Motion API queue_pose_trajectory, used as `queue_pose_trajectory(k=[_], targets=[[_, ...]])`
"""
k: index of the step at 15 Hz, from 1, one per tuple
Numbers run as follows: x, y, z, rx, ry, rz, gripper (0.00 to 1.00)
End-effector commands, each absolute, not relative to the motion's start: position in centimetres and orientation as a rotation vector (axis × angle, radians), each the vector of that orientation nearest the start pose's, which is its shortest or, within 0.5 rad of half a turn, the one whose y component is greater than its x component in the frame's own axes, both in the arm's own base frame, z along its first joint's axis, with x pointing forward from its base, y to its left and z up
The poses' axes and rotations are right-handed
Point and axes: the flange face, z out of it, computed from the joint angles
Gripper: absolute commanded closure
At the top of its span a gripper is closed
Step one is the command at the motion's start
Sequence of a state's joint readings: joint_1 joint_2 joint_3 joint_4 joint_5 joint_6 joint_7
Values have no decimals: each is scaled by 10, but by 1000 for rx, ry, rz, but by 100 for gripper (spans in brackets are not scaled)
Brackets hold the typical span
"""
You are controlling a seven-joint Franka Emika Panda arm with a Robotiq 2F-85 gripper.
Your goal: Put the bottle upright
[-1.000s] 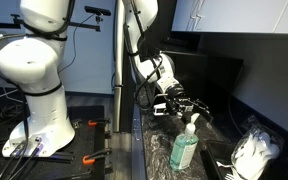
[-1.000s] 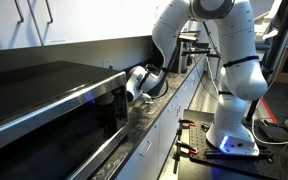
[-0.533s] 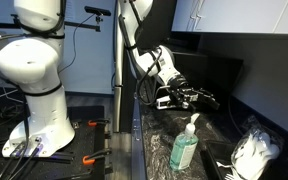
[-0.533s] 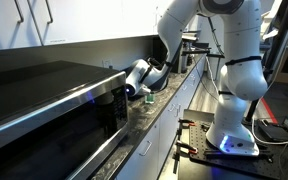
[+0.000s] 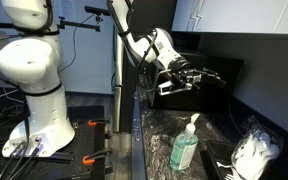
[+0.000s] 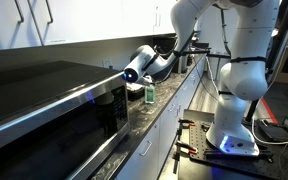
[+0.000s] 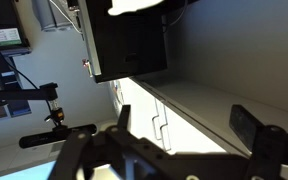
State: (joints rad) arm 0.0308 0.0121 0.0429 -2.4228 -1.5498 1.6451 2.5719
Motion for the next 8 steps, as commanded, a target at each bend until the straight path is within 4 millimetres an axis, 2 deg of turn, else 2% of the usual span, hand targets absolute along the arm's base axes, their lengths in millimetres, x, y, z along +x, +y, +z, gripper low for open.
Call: queue_pose_trajectory(k=[1, 5, 8], targets=[[442, -64, 380, 1314, -1330, 1385, 0], [410, -69, 417, 1385, -1344, 1371, 0], [386, -77, 439, 1525, -1336, 1374, 0]])
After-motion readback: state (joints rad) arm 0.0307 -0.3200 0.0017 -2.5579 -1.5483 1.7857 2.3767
